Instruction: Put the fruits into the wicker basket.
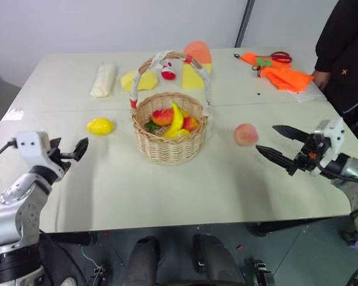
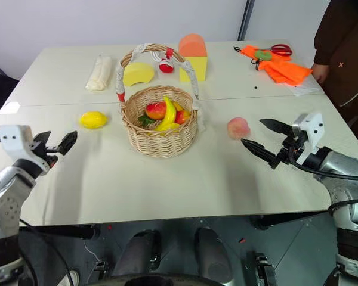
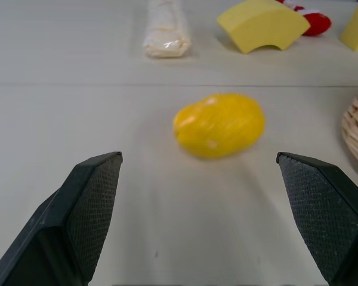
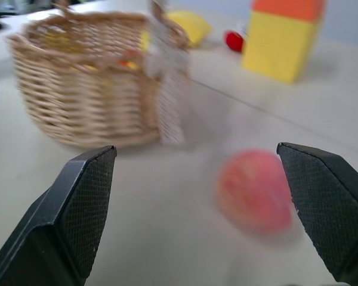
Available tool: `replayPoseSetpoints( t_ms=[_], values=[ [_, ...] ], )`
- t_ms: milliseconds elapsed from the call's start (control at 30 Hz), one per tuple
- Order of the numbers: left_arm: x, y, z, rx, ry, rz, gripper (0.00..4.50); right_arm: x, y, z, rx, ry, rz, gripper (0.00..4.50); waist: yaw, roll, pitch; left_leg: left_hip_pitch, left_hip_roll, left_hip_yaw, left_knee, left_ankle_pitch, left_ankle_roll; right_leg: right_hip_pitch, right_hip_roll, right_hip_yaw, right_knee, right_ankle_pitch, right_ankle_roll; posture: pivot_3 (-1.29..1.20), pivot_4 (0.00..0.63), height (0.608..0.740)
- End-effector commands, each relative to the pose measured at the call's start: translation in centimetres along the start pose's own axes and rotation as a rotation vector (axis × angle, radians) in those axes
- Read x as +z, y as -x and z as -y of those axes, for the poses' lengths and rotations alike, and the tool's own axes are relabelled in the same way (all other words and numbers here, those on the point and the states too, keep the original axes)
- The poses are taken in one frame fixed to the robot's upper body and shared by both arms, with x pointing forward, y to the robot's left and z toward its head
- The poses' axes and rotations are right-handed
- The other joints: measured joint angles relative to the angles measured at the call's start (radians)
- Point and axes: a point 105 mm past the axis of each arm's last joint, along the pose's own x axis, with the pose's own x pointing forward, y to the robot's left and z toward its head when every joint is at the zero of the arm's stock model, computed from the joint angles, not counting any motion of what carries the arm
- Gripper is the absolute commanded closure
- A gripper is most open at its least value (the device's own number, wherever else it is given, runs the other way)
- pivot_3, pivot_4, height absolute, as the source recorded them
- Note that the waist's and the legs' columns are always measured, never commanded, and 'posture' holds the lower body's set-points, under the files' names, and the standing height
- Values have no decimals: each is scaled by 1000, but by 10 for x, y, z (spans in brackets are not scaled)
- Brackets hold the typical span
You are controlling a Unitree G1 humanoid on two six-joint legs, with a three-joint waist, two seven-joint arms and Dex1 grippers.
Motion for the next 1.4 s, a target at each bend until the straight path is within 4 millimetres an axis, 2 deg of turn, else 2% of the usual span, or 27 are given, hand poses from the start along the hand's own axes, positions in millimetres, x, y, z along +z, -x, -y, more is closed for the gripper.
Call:
replayPoseSetpoints(
  t_ms=[33,167,433,633,933,1033,1100,1233,1400],
  values=[
    [19,-13,4,-4,-93,5,67,26,-12,-30,145,47,34,0,0,0,0,0,0,0,0,0,0,0,0,0,0,0,0,0,150,740],
    [31,-32,13,-117,-212,-10,67,43,-24,-56,246,56,68,0,0,0,0,0,0,-1,0,0,0,0,1,0,0,0,0,0,150,740],
    [29,-69,8,-341,-442,-142,67,55,-42,-91,375,43,120,0,4,-1,1,-1,0,-1,0,0,0,-1,0,-1,0,0,0,0,150,740],
    [33,-95,6,-386,-467,-183,67,64,-48,-112,441,41,164,0,3,-3,2,-2,0,-1,0,0,0,-1,0,-2,-1,0,0,0,150,740],
    [6,-96,3,-485,-531,-378,67,60,-50,-120,441,32,176,0,0,-4,2,-2,0,-1,0,0,0,-1,0,-2,0,0,1,0,150,740],
    [6,-97,-1,-458,-527,-374,960,59,-50,-120,439,33,177,0,2,-4,2,-2,0,-1,0,0,0,-1,0,-2,0,0,1,0,150,740],
    [7,-98,-4,-434,-533,-363,1909,59,-50,-120,440,34,176,0,2,-4,2,-2,0,-1,0,0,0,-1,0,-2,0,1,3,0,150,740],
    [15,-96,-12,-395,-540,-305,1909,59,-50,-121,442,46,175,0,2,-4,2,-2,0,-1,0,0,0,-1,0,-2,0,2,4,0,150,740],
    [24,-75,-26,-398,-467,-207,1909,60,-49,-119,439,55,174,0,-6,-4,2,-2,1,0,0,0,0,-2,0,-2,1,2,4,0,150,740]
  ],
)
